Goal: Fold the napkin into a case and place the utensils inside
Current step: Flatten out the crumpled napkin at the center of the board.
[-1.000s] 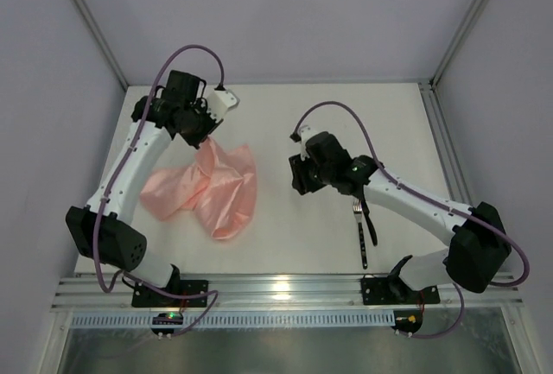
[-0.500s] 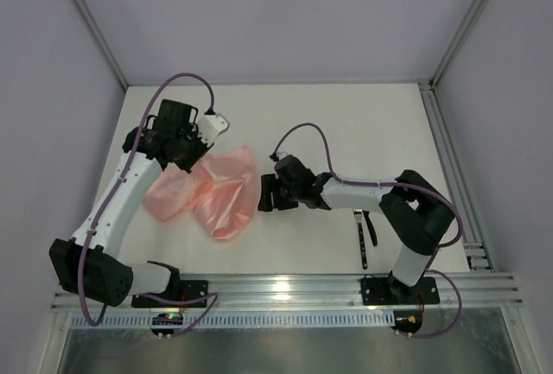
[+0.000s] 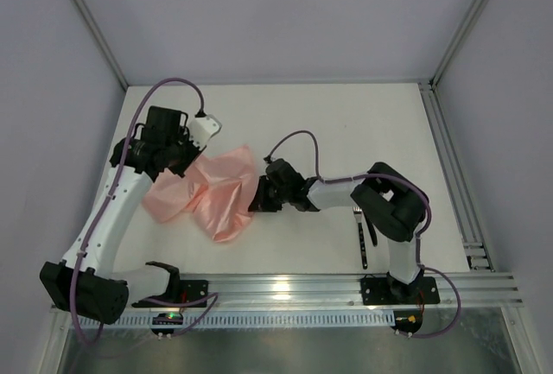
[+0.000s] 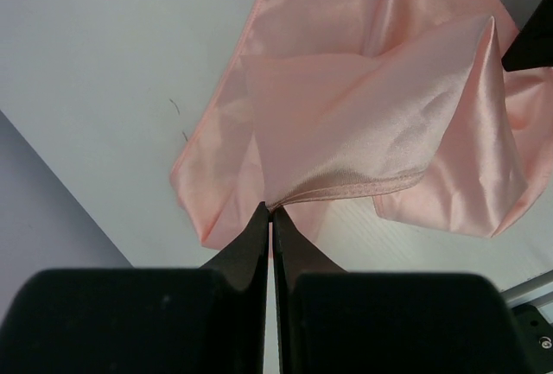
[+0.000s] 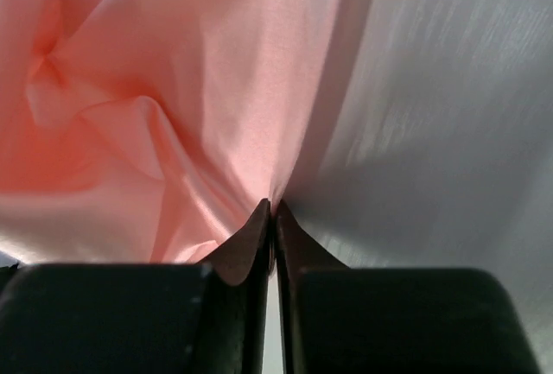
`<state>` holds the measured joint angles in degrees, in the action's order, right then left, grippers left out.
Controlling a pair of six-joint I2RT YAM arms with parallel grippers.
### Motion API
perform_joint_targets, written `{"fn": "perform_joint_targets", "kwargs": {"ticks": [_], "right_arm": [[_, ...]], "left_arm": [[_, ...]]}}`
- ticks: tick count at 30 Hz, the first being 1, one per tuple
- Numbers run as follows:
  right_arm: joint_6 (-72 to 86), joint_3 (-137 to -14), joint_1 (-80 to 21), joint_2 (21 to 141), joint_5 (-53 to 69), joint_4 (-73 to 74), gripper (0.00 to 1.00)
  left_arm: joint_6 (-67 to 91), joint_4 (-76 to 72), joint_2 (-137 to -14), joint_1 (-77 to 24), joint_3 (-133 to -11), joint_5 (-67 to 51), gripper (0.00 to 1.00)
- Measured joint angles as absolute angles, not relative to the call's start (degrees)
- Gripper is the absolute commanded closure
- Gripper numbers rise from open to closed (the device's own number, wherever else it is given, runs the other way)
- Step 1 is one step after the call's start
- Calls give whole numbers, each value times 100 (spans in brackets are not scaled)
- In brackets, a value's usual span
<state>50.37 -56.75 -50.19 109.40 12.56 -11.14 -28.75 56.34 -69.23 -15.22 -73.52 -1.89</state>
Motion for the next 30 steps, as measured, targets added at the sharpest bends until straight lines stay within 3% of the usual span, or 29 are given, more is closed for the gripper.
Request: {"fn": "perform_joint_targets", "kwargs": {"ticks": [6, 10, 15, 22, 30], "right_arm": [[4910, -6141, -4764, 11104, 1376, -705, 96], [4305, -7157, -4351, 10737, 1205, 187, 96], [3518, -8318, -4099, 9030, 832, 963, 96], [2993, -8541, -4598, 6458, 429, 1540, 96], [3074, -8138, -4713, 5708, 447, 2088, 96]], "left_arm": [[-2781, 5531, -6761, -1039, -7441, 1, 100], [-2775, 5638, -6978, -283, -8370, -84, 100], [-3089, 5804, -6744, -32, -9531, -268, 100], [-3669, 7188, -5723, -36, -10114, -545, 100], [-3776, 7522, -5408, -36, -10685, -613, 100]]}}
